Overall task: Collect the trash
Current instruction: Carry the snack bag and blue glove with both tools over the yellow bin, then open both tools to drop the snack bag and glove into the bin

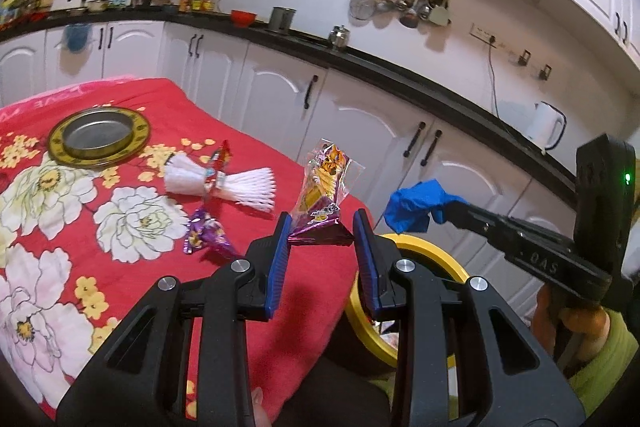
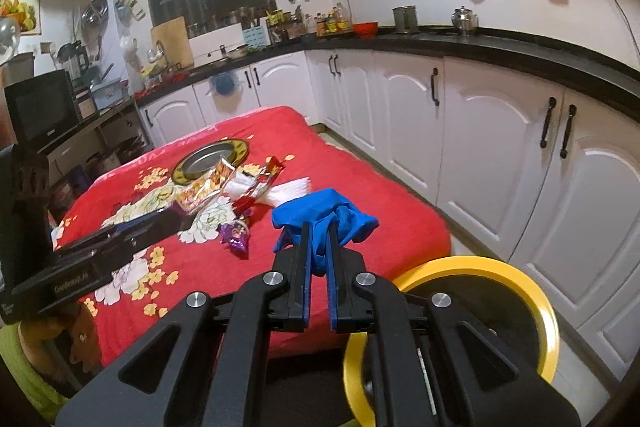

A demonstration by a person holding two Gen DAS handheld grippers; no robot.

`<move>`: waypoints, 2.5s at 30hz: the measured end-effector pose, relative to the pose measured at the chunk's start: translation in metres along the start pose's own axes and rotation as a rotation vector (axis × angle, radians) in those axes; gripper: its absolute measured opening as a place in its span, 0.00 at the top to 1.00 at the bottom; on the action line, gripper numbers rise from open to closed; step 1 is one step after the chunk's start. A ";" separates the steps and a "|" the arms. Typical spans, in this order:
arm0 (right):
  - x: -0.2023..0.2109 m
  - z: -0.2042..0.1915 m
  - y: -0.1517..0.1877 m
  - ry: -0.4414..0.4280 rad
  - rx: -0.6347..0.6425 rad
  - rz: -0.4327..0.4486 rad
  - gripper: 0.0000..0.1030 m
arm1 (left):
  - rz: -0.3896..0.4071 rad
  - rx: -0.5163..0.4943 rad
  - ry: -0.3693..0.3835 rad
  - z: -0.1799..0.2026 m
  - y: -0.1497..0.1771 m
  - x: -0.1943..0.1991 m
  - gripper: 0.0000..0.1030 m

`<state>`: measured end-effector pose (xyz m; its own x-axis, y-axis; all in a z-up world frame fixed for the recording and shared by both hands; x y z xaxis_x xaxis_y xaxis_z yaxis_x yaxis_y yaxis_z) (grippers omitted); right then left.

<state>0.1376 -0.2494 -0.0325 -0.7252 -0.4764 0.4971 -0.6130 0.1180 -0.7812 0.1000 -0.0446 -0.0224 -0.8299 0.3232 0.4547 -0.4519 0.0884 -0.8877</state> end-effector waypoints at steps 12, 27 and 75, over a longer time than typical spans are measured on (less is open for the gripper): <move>0.020 0.027 -0.006 0.035 -0.053 0.053 0.94 | -0.009 -0.086 0.040 0.034 -0.006 -0.004 0.76; 0.038 0.073 -0.011 0.092 -0.133 0.098 0.94 | -0.059 -0.195 0.101 0.077 -0.003 -0.023 0.76; 0.020 0.173 0.022 0.193 -0.294 -0.037 0.94 | -0.329 -0.304 0.255 0.151 0.038 -0.124 0.76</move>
<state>0.1640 -0.4066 -0.1049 -0.7293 -0.3151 0.6073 -0.6839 0.3625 -0.6331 0.1360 -0.2236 -0.1019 -0.5364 0.4486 0.7149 -0.5288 0.4815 -0.6990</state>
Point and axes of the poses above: each gripper's, at about its wrist camera, not at the fingertips, and x roughly against the way its jaws point, z to its right, y to its underside, the point moved 1 cm from there along -x, roughly the way its jaws point, and after that the axes turned 15 degrees about -x, right-handed, at the moved point
